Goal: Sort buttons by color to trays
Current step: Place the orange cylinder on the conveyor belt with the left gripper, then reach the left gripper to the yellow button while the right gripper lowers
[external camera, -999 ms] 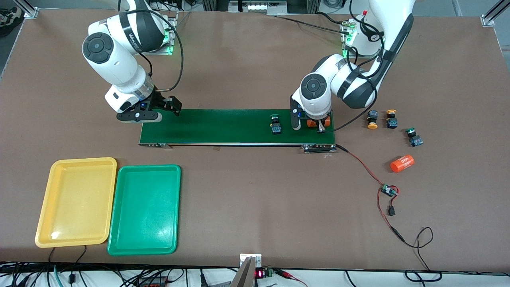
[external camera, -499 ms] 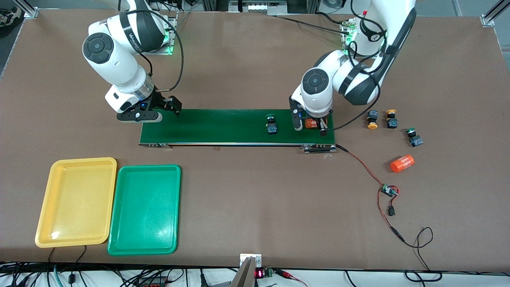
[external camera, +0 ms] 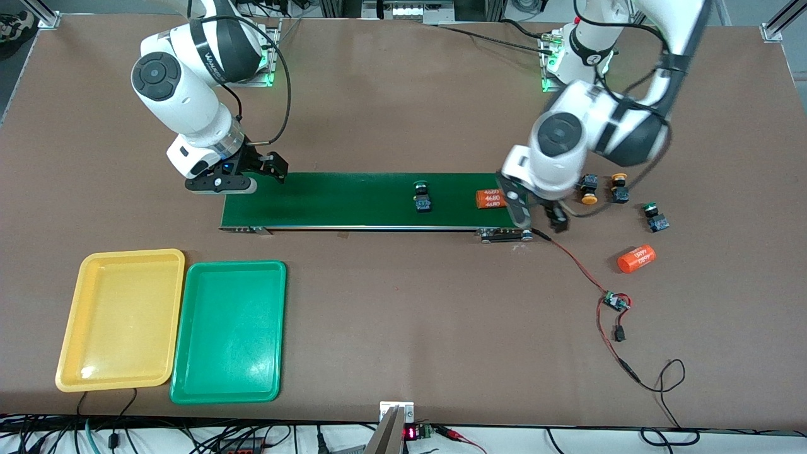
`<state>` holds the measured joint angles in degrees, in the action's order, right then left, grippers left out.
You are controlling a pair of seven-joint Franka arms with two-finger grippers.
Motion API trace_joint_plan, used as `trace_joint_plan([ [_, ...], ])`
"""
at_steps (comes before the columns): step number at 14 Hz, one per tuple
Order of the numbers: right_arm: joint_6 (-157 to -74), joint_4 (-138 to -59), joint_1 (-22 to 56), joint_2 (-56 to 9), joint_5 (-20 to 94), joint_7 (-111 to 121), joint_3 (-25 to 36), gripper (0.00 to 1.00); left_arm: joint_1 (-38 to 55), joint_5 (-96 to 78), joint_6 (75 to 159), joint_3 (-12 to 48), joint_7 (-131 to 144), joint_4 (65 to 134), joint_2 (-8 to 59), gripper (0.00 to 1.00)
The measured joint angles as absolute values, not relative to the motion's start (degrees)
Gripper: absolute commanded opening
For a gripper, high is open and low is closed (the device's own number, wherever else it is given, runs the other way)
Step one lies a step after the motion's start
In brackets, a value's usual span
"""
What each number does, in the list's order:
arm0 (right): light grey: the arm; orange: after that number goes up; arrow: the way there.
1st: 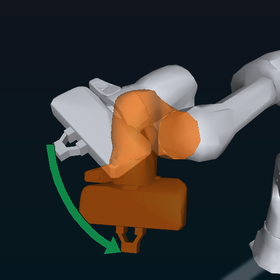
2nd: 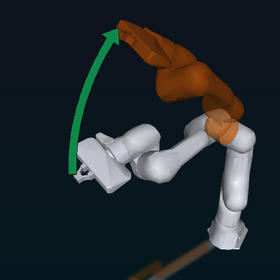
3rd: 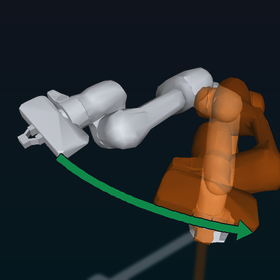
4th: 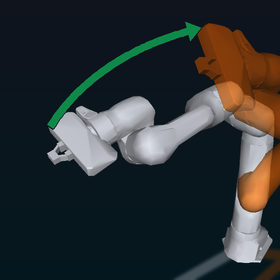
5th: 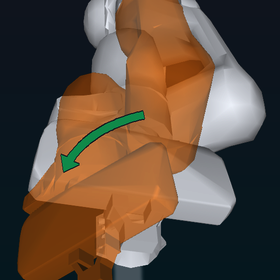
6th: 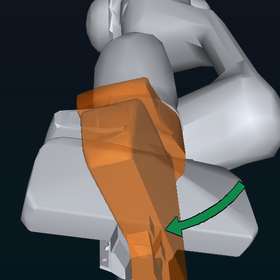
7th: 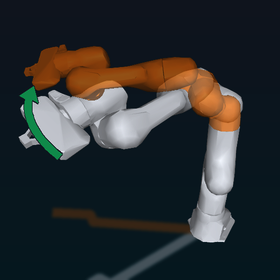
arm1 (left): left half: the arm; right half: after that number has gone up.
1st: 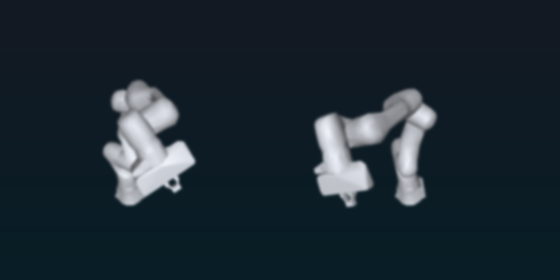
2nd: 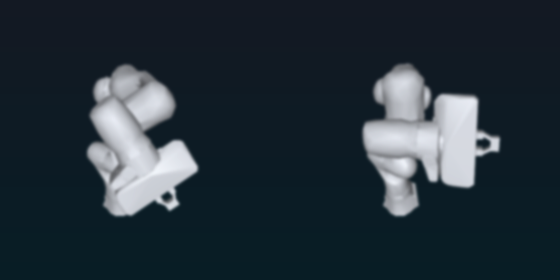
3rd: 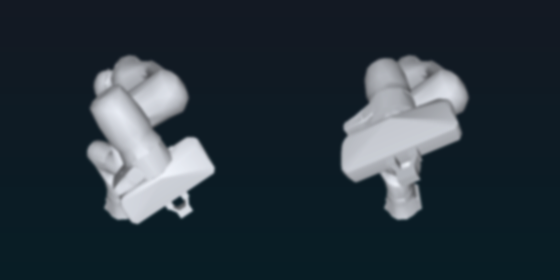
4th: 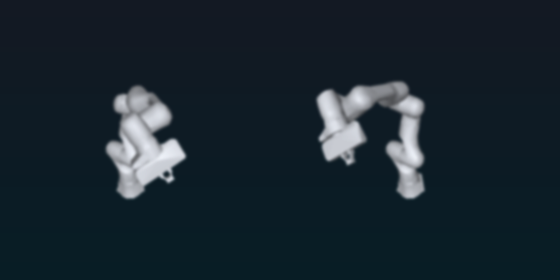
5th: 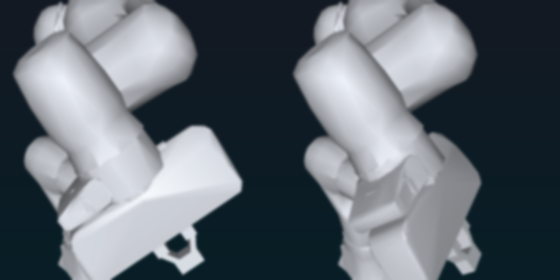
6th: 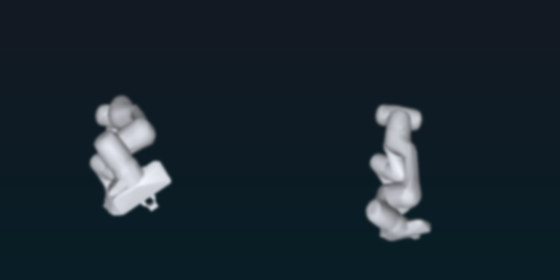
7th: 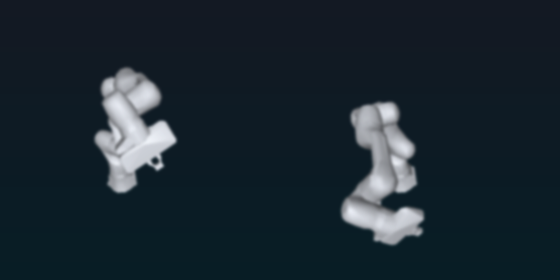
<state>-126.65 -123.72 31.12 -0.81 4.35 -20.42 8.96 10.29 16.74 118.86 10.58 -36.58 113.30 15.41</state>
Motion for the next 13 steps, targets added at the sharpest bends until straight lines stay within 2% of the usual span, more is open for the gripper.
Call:
trace_joint_plan([
  [8,-126.62,-123.69,32.85,-1.13,4.35,-20.62,8.94,1.00,4.50,10.85,118.40,8.94,-12.01,118.39,15.72,1.00],
  [13,-127.15,-121.69,35.02,-5.55,5.12,-20.75,8.92,1.00,1.29,6.93,118.40,8.90,-7.49,120.37,15.71,1.00],
])
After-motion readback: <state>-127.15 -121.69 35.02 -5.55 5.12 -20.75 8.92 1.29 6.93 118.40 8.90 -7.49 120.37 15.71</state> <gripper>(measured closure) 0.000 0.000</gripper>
